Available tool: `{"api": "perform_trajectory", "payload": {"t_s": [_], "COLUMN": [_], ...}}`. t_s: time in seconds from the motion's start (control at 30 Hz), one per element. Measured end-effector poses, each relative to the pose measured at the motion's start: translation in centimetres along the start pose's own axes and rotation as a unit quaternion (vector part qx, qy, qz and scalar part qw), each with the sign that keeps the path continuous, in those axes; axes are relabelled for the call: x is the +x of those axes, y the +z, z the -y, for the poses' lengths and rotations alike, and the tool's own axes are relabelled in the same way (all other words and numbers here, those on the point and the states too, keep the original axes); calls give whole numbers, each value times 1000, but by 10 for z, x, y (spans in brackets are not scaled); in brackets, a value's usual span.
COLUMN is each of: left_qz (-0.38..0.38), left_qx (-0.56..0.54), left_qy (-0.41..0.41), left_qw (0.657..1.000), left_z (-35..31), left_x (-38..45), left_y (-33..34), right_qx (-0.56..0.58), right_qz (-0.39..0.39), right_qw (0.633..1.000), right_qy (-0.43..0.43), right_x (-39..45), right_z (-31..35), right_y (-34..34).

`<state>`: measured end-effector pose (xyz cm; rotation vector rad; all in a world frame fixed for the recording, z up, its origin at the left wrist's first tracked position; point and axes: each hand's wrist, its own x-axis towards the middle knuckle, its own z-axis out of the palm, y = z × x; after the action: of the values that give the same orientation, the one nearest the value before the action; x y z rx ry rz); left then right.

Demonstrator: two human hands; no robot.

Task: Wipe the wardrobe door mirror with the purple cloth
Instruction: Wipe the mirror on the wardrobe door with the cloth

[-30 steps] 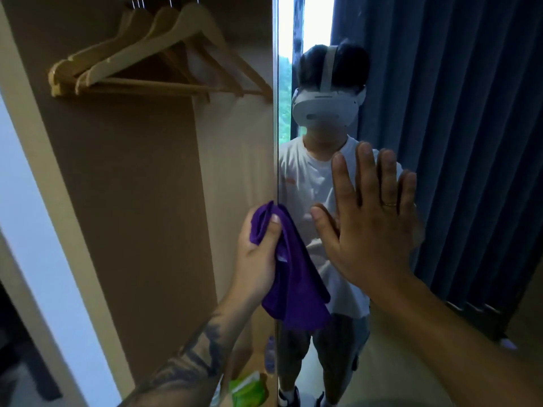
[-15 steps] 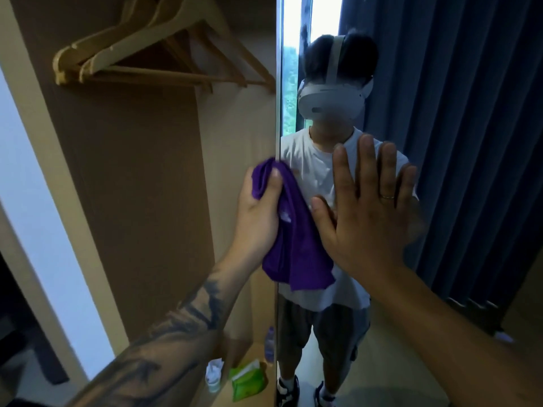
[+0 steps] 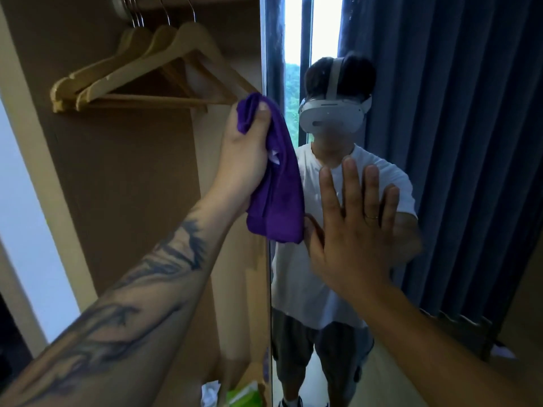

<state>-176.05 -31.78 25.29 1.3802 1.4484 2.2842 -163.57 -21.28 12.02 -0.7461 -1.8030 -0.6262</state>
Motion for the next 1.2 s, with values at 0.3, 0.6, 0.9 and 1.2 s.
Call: {"api": "perform_trajectory", "payload": {"t_s": [0.3,0.6,0.9,1.2], "left_qz": [8,18,8,8], "left_qx": [-16,-10,-99,-9], "left_qy": [-103,5,-141,41], "left_qw": [995,1000,985,999], "left_z": [61,-20,63,-1], "left_x": [-56,23,-52,19], "left_y": [-17,0,-21,-5], "right_qx": [8,-14,3,-19], "right_qz": [9,2,23,35], "right_qw": [1000,1000,1000,999], "right_qy": [7,3,5,-4], "right_x": [1,1,3,0], "right_z": [2,1,3,0], "right_y": [-2,0,-6,-8]}}
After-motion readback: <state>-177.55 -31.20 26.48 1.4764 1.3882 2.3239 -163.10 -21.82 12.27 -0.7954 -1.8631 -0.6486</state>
